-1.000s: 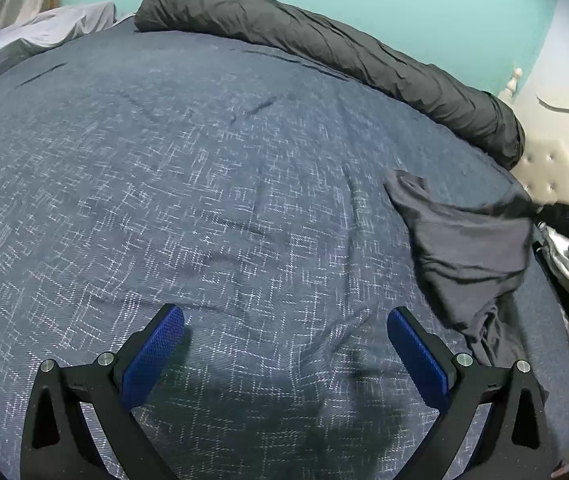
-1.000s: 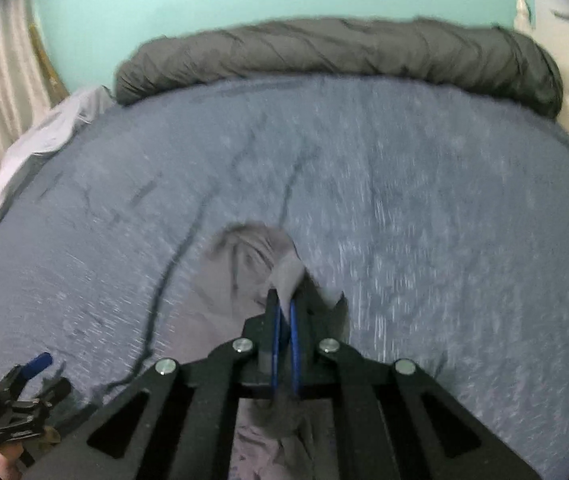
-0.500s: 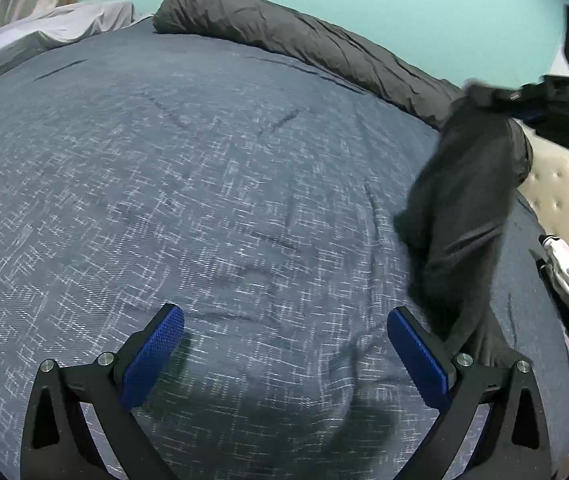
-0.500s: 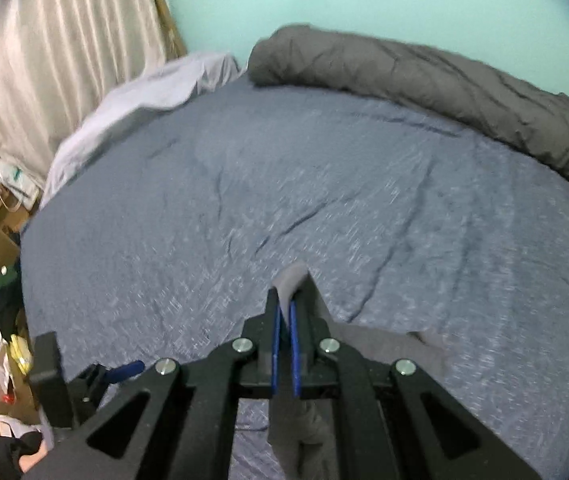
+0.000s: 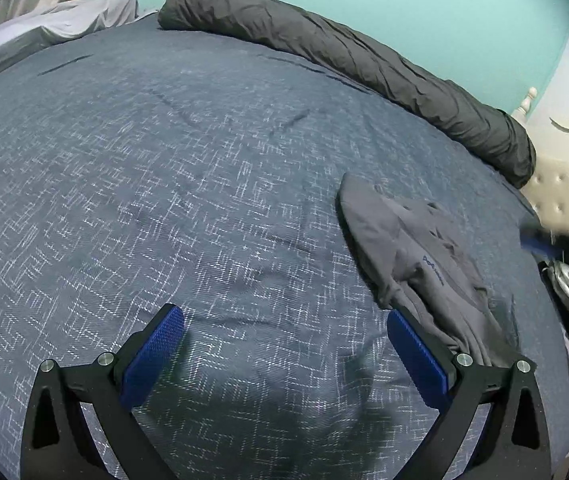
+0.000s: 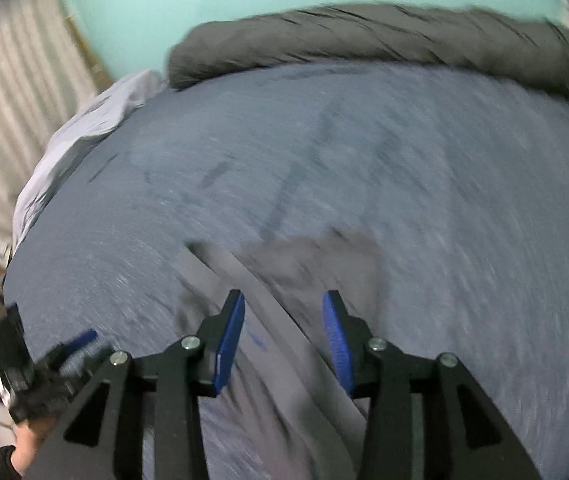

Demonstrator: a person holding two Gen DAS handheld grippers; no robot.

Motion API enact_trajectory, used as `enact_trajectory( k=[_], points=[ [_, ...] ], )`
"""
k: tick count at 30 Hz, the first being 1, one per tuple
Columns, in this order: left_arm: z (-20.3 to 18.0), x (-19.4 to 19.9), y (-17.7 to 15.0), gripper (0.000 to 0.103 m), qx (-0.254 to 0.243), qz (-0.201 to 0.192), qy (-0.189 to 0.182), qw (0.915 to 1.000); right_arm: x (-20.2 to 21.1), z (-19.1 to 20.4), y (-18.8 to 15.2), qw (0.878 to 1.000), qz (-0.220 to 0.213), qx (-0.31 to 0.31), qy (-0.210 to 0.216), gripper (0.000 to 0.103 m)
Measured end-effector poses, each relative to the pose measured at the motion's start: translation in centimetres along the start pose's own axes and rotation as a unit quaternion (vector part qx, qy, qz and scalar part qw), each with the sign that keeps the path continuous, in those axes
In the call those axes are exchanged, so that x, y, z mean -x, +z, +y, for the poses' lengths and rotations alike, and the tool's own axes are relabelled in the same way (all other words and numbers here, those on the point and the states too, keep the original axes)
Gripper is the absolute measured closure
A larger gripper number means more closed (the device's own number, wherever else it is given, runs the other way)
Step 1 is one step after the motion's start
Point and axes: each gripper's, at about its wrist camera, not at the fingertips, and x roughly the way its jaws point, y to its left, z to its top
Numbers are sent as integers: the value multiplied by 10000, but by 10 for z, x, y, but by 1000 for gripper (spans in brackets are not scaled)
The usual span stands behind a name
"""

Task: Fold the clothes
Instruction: 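Regrasp the grey garment's waistband with the right gripper and lift it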

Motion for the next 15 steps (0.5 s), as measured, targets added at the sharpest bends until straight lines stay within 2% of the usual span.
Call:
enact_trajectory(
  k=[3,6,12,15],
  points=[
    [-2,-2,-1,0,-16,24,14,10000,9,-36,-37,9988,222,-428,-91,62],
    [-5,-5,-2,0,-49,39,43,10000,18,-55,-65,9971,422,-584,-256,62],
    [-8,-10,0,0,-46,72,89,9999,29,-66,-94,9955,551,-776,7,62],
    [-9,-14,0,0,-43,111,90,9999,28,-66,-102,9947,596,-838,42,57]
  ],
)
